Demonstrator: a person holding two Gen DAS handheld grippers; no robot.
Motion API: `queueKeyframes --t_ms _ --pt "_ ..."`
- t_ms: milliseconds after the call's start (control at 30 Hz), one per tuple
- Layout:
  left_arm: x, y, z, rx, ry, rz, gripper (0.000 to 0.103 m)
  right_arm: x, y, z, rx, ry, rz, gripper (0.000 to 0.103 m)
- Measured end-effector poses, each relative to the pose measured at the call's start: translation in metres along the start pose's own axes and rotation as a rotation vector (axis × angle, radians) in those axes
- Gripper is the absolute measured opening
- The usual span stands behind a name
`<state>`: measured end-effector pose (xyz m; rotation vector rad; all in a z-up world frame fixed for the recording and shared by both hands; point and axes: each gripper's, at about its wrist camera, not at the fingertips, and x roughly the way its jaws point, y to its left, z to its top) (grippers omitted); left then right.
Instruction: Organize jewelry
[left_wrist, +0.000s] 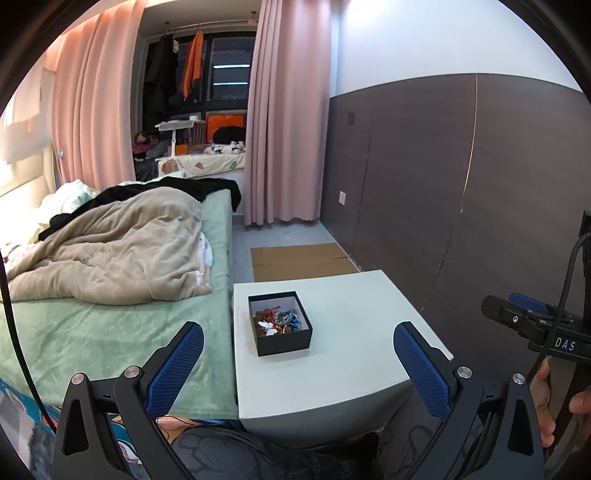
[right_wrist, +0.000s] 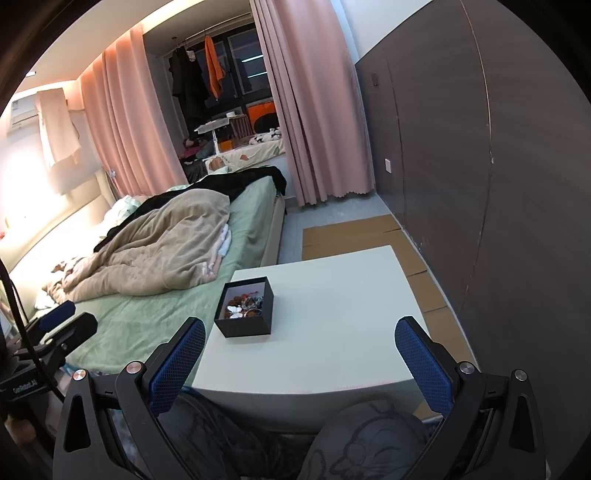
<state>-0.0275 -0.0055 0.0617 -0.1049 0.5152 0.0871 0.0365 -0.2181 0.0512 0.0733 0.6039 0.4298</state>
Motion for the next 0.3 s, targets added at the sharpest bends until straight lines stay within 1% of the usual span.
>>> queueKeyframes --t_ms 300 --pt "-0.0004 0.0012 -0.0003 0.005 -0.004 0.003 0.102 0.0063 -0.0005 -0.0051 -0.002 0.012 0.0 0.103"
